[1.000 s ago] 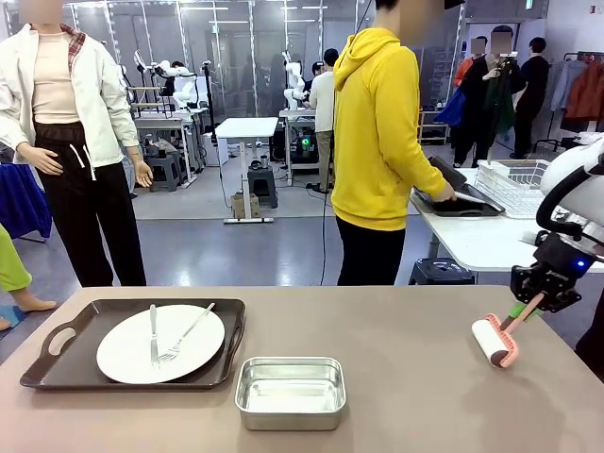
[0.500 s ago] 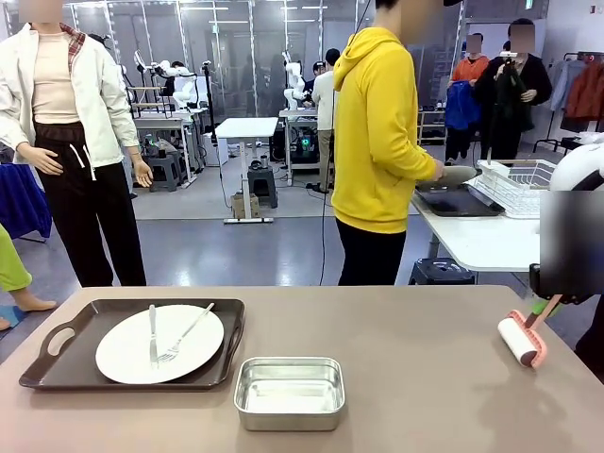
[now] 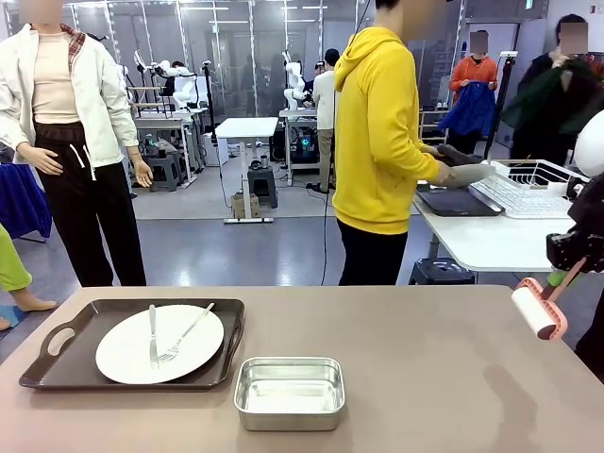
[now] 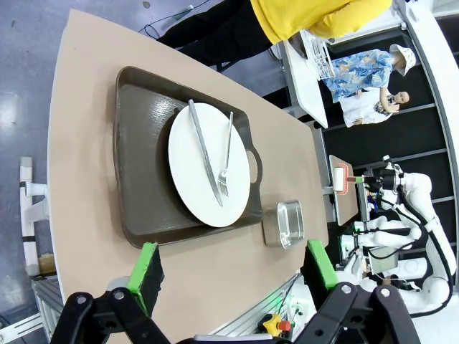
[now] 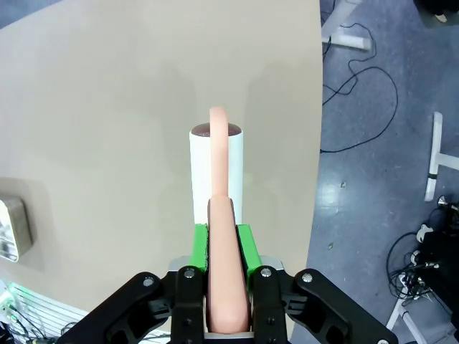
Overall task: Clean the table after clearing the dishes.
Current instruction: When the left (or right) Handle tray is removed, use the left hand (or right hand) to clean the left (or right) side of the table with the Lint Roller, then place the Lint Roller back on top of the Airtight Container.
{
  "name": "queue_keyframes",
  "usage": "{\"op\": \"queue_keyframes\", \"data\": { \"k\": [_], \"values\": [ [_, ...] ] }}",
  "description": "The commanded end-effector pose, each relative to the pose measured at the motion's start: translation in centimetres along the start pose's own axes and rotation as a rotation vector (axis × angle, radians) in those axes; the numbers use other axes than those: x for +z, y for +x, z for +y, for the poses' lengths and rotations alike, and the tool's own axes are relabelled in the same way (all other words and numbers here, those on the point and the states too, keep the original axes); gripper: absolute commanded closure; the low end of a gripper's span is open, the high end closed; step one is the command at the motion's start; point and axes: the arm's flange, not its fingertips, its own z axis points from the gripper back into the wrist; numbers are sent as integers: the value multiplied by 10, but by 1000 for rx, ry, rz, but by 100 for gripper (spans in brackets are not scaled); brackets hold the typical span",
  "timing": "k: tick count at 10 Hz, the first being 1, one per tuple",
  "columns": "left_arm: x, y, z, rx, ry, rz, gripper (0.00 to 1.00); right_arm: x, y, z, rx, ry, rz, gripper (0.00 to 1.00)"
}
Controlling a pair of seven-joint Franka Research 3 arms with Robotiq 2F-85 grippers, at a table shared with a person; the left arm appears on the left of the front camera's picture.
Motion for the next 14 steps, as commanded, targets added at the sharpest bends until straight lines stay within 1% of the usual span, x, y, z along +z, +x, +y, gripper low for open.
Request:
{"op": "queue_keyframes", "data": {
  "k": [1,2,14],
  "values": [
    [3,-2,0,-4,5,9,0,-11,-10,18,-37,-32,10,79],
    [3,-2,0,-4,5,9,0,0,0,0,0,0,0,79],
    [3,-2,0,-4,5,9,0,0,0,0,0,0,0,79]
  ]
}}
